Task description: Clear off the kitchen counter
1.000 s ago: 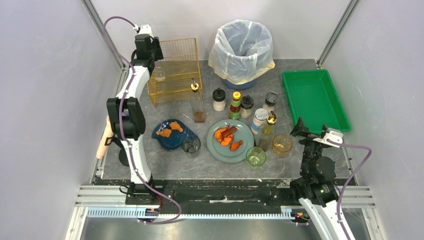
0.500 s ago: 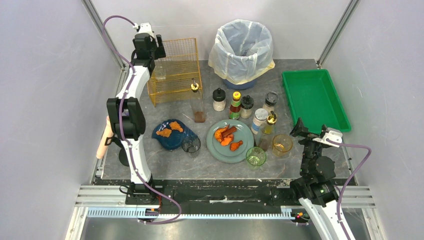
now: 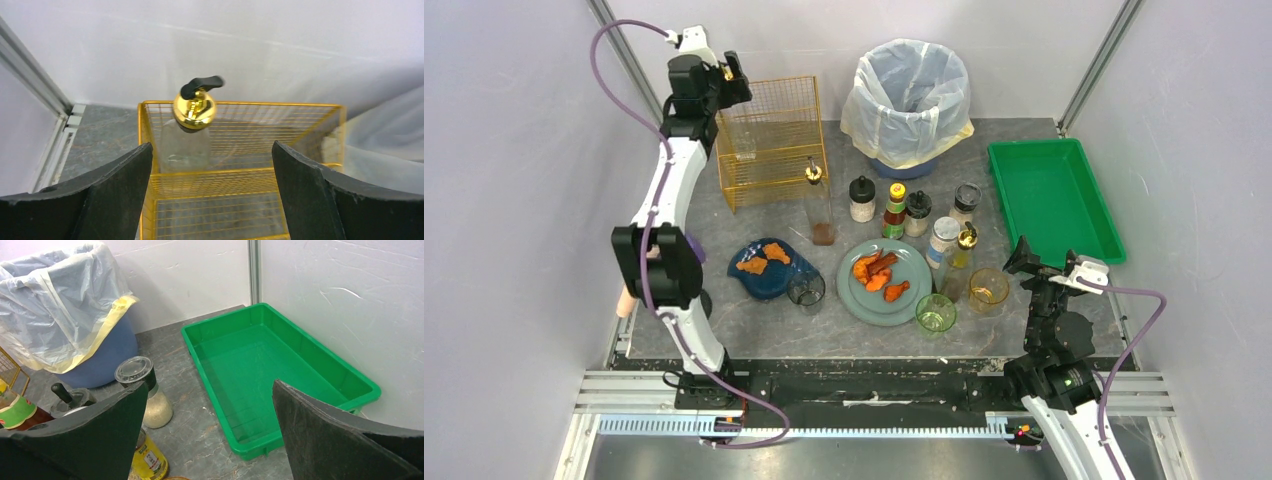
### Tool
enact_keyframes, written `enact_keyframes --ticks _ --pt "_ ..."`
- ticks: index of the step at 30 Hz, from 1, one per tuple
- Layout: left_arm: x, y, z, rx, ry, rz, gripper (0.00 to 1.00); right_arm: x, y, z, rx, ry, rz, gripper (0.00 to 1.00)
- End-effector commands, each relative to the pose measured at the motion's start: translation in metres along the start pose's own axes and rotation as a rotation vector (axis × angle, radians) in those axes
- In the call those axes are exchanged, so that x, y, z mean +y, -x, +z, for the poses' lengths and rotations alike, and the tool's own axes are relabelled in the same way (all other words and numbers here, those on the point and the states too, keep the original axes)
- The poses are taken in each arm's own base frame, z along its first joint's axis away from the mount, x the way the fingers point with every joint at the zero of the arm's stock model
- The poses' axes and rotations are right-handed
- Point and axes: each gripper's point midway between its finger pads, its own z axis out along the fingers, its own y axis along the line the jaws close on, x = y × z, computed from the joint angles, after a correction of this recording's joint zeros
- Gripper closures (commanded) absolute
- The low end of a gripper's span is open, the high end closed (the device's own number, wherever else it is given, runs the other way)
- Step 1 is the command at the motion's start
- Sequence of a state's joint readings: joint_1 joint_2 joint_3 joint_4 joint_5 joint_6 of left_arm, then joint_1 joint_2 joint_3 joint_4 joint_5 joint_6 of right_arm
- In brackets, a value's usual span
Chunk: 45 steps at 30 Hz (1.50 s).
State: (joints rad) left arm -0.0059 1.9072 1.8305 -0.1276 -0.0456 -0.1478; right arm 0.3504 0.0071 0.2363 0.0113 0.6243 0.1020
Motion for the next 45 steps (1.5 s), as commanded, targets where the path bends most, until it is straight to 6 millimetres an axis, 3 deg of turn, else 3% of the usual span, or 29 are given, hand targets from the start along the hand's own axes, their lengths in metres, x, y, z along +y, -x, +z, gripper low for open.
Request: enact_keyframes --ticks 1,5,10,18,26,29,36,45 --pt "-0.031 0.055 -0.058 -0.089 -0.153 -0.073 0.06 -0.008 0.05 -0.016 -0.163 0.018 0.129 0.02" --pt "-0.044 0.06 -0.099 -0.083 -0.233 -0.088 0.05 -0.008 0.051 -0.017 -0.164 0.02 0.134 0.02" --pt "-0.057 0.046 -0.148 -0.059 -0.301 -0.147 0.02 -0.006 0.052 -0.017 -0.165 0.026 0.141 0.02" --pt "-0.08 -0.006 -0.218 0.011 -0.357 -0.162 0.01 -0.004 0.052 -0.017 -0.163 0.038 0.147 0.02" --pt "-0.117 -0.06 -0.274 0.075 -0.393 -0.132 0.01 -0.005 0.051 -0.017 -0.162 0.033 0.144 0.02" --pt "-0.126 -0.079 -0.286 0.092 -0.356 -0.099 0.01 -0.005 0.05 -0.017 -0.162 0.033 0.142 0.02" --pt "-0.146 -0.12 -0.288 0.129 -0.267 -0.076 0.01 -0.005 0.049 -0.016 -0.162 0.029 0.139 0.02" --pt "-0.168 -0.151 -0.262 0.109 -0.11 -0.056 0.01 -0.007 0.048 -0.016 -0.159 0.022 0.133 0.02"
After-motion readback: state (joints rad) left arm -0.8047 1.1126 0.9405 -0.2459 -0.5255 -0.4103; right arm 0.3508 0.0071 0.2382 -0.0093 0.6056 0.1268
